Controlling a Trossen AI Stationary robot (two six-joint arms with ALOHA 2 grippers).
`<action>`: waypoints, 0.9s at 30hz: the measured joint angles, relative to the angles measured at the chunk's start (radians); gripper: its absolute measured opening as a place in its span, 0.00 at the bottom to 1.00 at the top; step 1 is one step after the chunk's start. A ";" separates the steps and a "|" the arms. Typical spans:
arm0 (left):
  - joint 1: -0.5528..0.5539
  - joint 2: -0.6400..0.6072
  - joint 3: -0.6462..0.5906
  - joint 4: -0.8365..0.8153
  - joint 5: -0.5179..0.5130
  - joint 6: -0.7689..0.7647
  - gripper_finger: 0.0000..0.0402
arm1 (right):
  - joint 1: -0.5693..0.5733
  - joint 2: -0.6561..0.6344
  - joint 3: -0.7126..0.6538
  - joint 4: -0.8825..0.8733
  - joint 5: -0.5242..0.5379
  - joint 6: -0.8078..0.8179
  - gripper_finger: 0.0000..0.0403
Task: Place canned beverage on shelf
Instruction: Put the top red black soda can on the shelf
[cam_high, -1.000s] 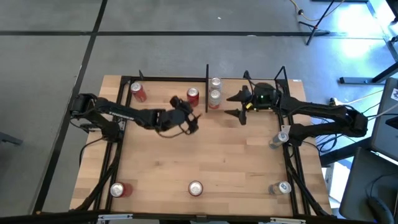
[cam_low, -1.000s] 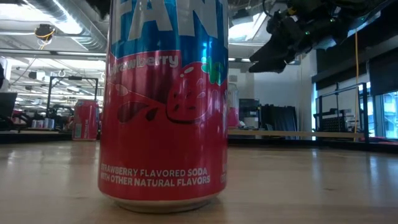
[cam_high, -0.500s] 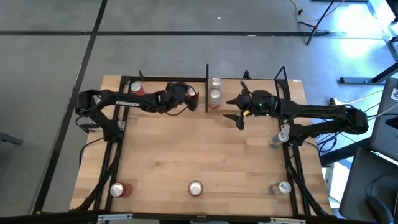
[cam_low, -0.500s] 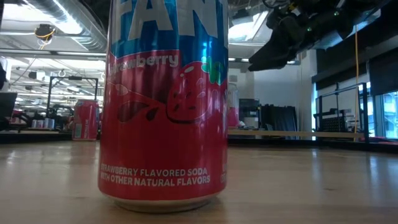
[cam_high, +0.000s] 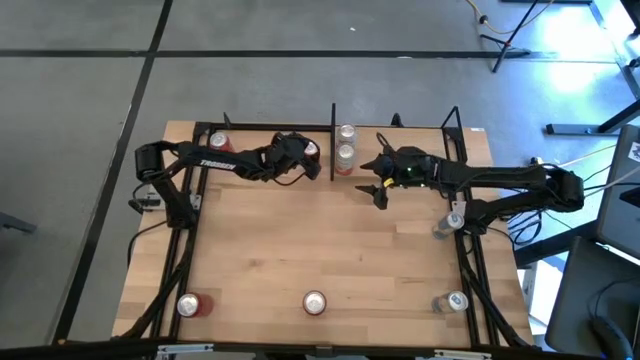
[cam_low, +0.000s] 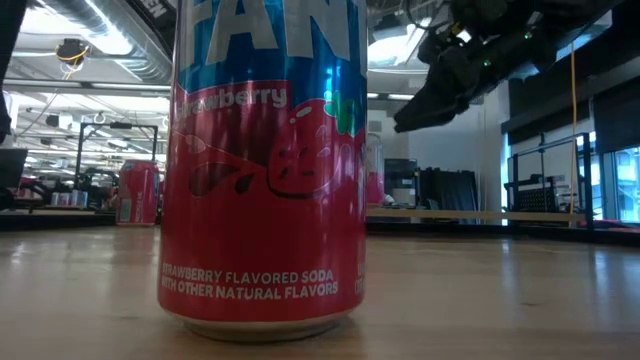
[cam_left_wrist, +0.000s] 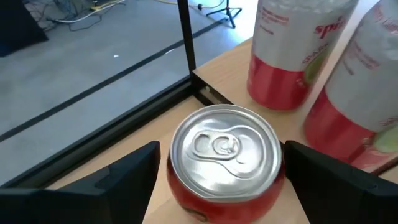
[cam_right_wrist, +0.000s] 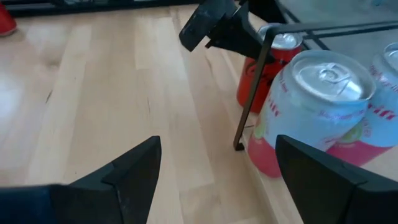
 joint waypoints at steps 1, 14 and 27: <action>0.002 0.003 0.000 -0.001 0.001 0.000 0.81 | 0.000 0.007 0.000 0.005 0.000 0.000 0.74; 0.009 0.067 0.000 0.008 0.036 0.002 0.79 | 0.000 0.028 0.000 0.046 -0.002 -0.001 0.74; -0.084 -0.008 -0.004 -0.104 0.067 0.003 0.57 | 0.078 0.028 0.000 0.036 0.000 -0.026 0.74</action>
